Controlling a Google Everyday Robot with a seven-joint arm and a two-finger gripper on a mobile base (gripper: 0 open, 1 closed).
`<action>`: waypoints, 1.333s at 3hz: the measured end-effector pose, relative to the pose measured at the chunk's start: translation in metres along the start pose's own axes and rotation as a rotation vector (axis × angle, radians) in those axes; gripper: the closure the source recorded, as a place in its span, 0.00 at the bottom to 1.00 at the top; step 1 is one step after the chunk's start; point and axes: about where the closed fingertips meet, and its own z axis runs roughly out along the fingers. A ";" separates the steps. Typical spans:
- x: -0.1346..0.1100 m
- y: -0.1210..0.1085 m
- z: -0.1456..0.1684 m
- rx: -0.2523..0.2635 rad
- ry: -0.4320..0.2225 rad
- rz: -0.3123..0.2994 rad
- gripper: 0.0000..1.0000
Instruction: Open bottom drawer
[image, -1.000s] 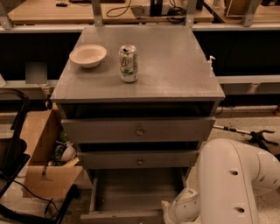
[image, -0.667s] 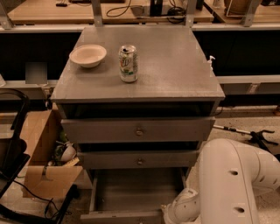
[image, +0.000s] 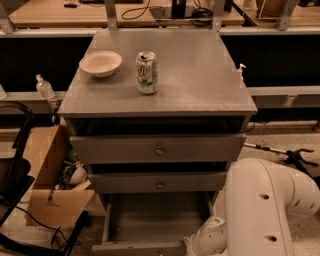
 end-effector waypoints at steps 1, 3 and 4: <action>0.000 0.000 -0.001 0.000 0.000 0.000 0.98; -0.001 -0.001 -0.001 0.000 0.000 0.000 1.00; -0.001 -0.001 -0.001 0.000 0.000 0.000 1.00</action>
Offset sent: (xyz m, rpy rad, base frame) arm -0.1164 0.0411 -0.0352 0.0538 0.2693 0.1191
